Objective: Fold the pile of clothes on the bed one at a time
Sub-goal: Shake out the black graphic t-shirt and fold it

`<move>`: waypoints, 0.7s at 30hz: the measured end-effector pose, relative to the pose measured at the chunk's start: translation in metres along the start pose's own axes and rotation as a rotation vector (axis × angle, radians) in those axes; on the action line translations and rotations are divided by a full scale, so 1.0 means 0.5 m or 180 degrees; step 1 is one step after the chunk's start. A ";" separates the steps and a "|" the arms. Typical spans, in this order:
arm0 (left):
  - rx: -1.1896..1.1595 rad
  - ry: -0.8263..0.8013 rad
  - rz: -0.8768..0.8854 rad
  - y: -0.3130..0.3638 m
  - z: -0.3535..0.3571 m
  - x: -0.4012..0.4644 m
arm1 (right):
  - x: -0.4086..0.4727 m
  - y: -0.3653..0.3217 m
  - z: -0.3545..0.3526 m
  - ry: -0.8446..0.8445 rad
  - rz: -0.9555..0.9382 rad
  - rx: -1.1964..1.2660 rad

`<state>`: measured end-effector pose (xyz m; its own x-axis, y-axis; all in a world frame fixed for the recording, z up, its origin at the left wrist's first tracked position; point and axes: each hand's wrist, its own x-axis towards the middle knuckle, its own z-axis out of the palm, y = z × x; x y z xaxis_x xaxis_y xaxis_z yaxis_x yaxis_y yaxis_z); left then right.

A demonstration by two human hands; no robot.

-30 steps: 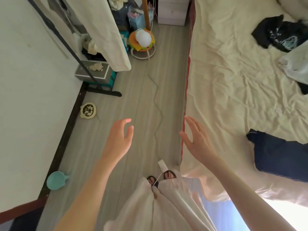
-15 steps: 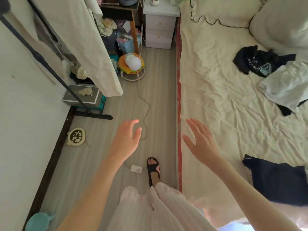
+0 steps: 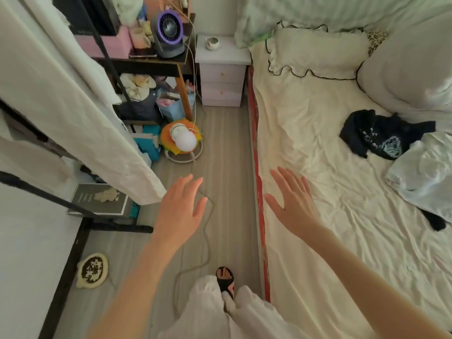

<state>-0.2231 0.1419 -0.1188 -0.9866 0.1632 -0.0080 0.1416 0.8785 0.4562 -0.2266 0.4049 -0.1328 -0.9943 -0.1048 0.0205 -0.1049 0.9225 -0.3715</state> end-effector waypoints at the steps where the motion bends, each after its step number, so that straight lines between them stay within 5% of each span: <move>1: -0.0025 -0.0011 0.0000 0.001 -0.004 0.028 | 0.031 0.002 -0.008 0.0007 -0.0007 -0.0030; 8: 0.0011 -0.0195 0.0246 -0.007 0.005 0.248 | 0.199 0.046 -0.028 0.0038 0.0255 -0.0093; 21: 0.0455 -0.0934 0.1617 0.084 0.069 0.814 | 0.511 0.232 -0.059 0.0372 0.1490 -0.0080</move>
<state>-0.6160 0.2608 -0.1337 -0.7318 0.6774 -0.0751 0.6188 0.7066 0.3432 -0.4934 0.4959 -0.1433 -0.9302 0.3650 -0.0390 0.3555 0.8694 -0.3432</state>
